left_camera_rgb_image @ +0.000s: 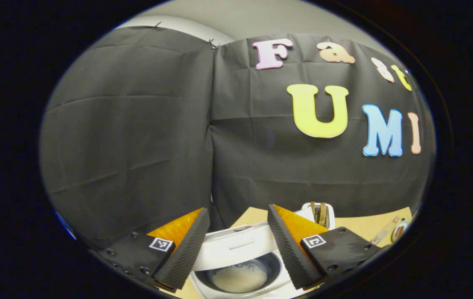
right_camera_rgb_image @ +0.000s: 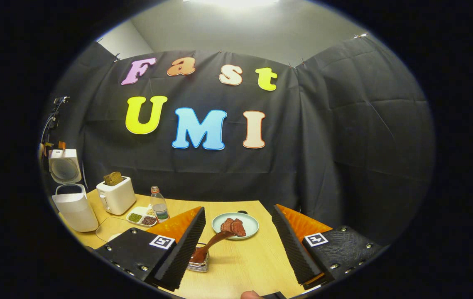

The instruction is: Close the left gripper, press the button to open the rice cooker; take a wooden spoon from the chopstick holder with the right hand, scoop a spoonful of rice and pour it into the rice cooker, then put the wooden spoon back into the chopstick holder.

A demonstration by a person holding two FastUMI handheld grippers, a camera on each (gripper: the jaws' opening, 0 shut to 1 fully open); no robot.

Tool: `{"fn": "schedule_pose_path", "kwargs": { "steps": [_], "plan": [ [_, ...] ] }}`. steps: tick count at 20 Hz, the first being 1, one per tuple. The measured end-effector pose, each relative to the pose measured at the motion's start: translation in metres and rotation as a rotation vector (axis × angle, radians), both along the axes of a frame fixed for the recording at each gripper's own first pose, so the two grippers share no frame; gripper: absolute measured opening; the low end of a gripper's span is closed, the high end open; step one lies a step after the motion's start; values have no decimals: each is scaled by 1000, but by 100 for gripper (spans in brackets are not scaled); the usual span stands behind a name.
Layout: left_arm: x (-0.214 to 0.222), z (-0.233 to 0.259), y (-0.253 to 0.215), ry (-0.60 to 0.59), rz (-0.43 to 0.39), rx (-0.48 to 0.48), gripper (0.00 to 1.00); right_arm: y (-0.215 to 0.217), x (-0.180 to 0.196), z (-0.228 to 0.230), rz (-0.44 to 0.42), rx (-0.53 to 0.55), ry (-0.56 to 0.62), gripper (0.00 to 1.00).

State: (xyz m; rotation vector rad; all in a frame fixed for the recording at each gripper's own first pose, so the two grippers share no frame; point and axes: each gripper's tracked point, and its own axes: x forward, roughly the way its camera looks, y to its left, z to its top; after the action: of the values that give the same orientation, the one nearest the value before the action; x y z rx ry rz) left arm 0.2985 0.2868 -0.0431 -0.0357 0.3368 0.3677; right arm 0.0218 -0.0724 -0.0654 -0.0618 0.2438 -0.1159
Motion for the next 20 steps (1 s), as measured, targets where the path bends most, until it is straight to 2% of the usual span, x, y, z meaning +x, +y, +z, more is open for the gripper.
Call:
{"fn": "schedule_pose_path", "kwargs": {
  "steps": [5,11,12,14,20],
  "plan": [
    [-14,-14,-13,55,4,-9,98,-18,7,-5,20,4,7,98],
    [-25,-30,-26,113,10,-41,96,-18,13,-11,64,-2,24,98],
    [-28,-34,-30,126,11,-52,99,-17,14,-12,70,-2,26,98],
    [-33,-41,-33,155,15,-66,95,-17,15,-13,81,-2,31,98],
    [-45,-55,-40,222,10,-82,98,-19,17,-16,89,-26,37,98]
  ]
}}
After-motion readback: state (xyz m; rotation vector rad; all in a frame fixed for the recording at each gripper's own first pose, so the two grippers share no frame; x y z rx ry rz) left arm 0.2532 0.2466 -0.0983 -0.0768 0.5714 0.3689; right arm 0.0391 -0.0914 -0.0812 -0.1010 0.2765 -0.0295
